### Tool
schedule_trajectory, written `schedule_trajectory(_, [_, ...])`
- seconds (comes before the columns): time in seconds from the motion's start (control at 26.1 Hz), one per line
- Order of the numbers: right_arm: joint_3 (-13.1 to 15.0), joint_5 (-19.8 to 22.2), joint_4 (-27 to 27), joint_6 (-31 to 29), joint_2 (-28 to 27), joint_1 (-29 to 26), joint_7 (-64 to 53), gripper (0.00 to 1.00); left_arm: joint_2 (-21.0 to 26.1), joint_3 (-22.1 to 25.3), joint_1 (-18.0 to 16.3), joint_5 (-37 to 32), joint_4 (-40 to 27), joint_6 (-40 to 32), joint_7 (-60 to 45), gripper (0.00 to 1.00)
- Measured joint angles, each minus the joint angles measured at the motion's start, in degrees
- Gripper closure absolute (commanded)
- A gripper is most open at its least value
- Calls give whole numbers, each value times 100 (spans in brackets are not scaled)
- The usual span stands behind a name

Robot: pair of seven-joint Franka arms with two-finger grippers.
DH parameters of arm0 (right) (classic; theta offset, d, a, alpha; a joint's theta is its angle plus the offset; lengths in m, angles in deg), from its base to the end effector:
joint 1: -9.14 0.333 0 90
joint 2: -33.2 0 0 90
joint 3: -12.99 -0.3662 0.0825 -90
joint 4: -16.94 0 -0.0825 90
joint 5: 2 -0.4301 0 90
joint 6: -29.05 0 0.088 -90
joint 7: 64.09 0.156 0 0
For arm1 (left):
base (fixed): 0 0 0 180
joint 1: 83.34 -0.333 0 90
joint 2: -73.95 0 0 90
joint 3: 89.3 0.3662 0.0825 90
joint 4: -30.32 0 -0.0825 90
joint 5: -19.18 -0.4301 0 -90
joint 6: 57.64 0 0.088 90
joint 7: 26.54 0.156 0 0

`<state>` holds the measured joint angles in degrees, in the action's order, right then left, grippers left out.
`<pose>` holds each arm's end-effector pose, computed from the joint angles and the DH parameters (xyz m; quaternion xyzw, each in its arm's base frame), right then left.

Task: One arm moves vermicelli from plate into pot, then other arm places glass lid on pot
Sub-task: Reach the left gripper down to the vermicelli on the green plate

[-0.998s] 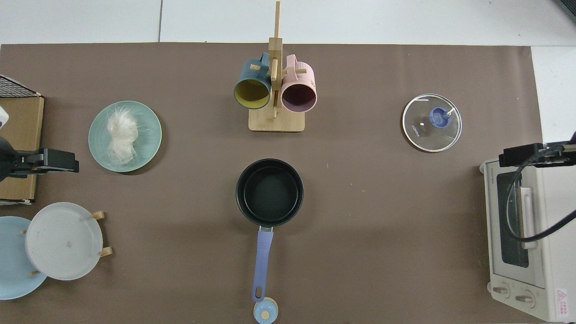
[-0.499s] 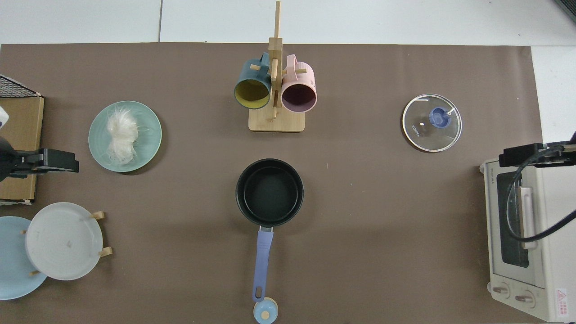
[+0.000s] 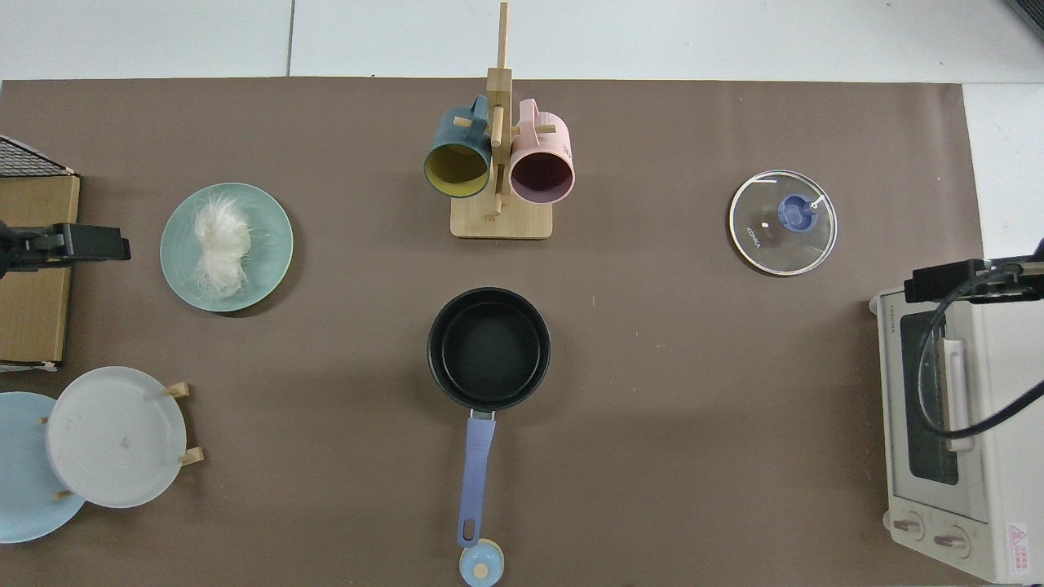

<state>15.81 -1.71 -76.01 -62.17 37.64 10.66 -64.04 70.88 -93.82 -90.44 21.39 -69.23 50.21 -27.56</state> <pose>0.5768 -0.0150 0.6464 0.9997 -0.0118 0.0236 0.0009 0.6161 0.0220 0.6009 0.9943 0.0352 0.0992 0.0154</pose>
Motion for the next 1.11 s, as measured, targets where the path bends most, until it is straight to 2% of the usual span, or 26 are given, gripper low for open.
schedule_trajectory(0.15, [0, 0, 0, 0, 0, 0, 0, 0, 303, 35, -8, 0, 4, 340, 0, 0])
schedule_trajectory(0.46, [0, 0, 0, 0, 0, 0, 0, 0, 1262, 67, -20, 0, 308, 1017, -17, 0])
schedule_trajectory(0.61, [7, 0, 0, 0, 0, -4, 0, 0, 1549, 117, -46, 0, 392, 1181, -41, 0])
schedule_trajectory(0.84, [20, 0, 0, 0, 0, -26, 0, 0, 2014, 82, -45, 0, 402, 1598, -461, 0])
schedule_trajectory(1.11, [12, 2, 0, 0, 0, -20, 0, 0, 2591, -1, 79, -235, 506, 1757, -880, 0])
